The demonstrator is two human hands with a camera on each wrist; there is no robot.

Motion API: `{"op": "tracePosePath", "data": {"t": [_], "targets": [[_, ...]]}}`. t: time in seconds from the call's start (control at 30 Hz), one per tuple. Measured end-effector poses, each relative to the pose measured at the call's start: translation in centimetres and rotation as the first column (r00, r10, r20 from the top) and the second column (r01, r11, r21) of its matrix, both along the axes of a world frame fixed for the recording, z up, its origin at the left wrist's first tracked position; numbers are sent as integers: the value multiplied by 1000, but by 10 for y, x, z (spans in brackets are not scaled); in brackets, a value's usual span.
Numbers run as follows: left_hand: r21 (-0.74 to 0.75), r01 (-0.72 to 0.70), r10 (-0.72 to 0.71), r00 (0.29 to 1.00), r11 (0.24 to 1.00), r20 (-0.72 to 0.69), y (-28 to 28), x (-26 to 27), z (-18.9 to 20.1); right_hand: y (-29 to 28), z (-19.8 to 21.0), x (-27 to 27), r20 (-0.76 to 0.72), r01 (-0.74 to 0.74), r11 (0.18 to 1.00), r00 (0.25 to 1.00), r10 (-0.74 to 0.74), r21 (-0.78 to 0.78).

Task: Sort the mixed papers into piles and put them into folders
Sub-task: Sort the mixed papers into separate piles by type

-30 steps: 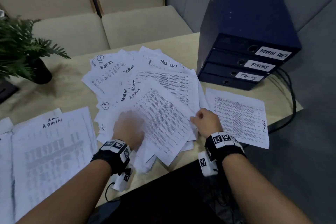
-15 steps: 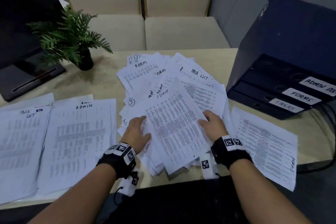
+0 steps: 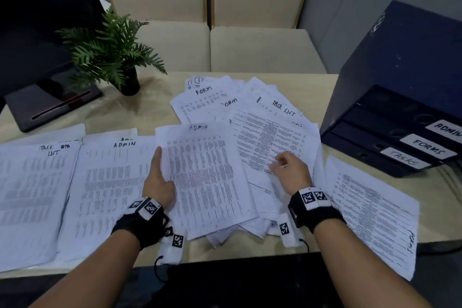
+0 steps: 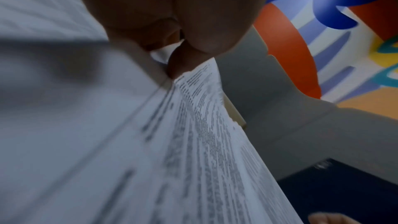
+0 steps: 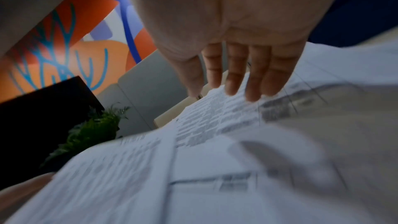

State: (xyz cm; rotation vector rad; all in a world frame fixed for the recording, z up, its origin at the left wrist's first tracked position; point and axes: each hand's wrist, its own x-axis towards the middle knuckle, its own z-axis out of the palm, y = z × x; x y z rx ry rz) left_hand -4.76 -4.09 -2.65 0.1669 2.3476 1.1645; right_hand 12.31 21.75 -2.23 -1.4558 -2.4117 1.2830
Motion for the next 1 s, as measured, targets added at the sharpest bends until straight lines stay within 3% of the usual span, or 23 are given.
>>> {"op": "tracePosePath", "data": {"t": [0.23, 0.4, 0.57, 0.73, 0.8, 0.9, 1.0], "targets": [[6, -32, 32, 999, 999, -14, -23, 0, -8, 40, -1, -34, 349, -174, 936, 935, 60, 306], [8, -79, 79, 997, 997, -10, -22, 4, -11, 45, -11, -40, 559, -274, 938, 822, 113, 214], [-11, -73, 73, 997, 997, -40, -22, 5, -13, 53, -15, -39, 572, -260, 930, 818, 70, 258], [-16, -55, 54, 998, 998, -32, -20, 3, -9, 50, -7, -39, 556, -243, 923, 831, 39, 299], [-19, -37, 37, 999, 999, -25, -19, 1, -5, 50, 1, -39, 494, -192, 920, 869, -1, 341], [-33, 6, -6, 1000, 999, -7, -20, -5, -5, 50, 22, -35, 256, -3, 955, 964, -76, 296], [-70, 72, -74, 997, 995, -26, -20, -11, -7, 48, 48, -25, -70, 254, 931, 967, -244, 263]]}}
